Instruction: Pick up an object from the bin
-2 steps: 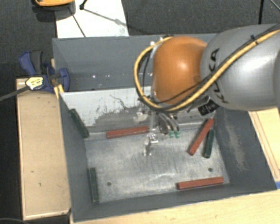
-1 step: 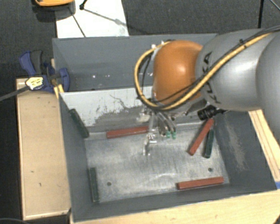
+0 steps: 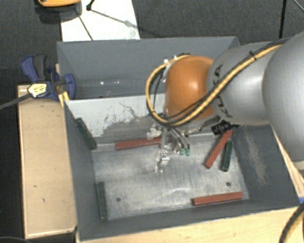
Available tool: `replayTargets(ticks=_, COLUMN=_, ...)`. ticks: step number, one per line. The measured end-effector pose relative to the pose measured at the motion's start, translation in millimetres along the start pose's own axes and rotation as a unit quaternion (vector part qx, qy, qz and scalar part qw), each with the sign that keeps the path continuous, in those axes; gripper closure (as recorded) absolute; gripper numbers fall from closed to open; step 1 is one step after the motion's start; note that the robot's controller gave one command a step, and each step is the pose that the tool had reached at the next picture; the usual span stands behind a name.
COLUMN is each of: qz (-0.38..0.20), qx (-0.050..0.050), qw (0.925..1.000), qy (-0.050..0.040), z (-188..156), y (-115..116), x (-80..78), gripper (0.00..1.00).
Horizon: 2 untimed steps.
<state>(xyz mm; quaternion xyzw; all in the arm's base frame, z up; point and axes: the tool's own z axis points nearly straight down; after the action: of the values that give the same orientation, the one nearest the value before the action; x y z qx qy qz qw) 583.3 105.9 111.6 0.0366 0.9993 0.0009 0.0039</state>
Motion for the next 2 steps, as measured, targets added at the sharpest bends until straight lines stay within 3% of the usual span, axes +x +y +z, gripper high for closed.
replayTargets(ticks=1, qz=-0.107, qx=0.000, qw=0.9943, qy=-0.0018, z=36.4, y=13.1, x=-3.9, gripper=1.00)
replayTargets(ticks=2, qz=-0.106, qx=0.000, qw=0.9943, qy=0.0028, z=37.8, y=13.7, x=-1.2, gripper=0.00)
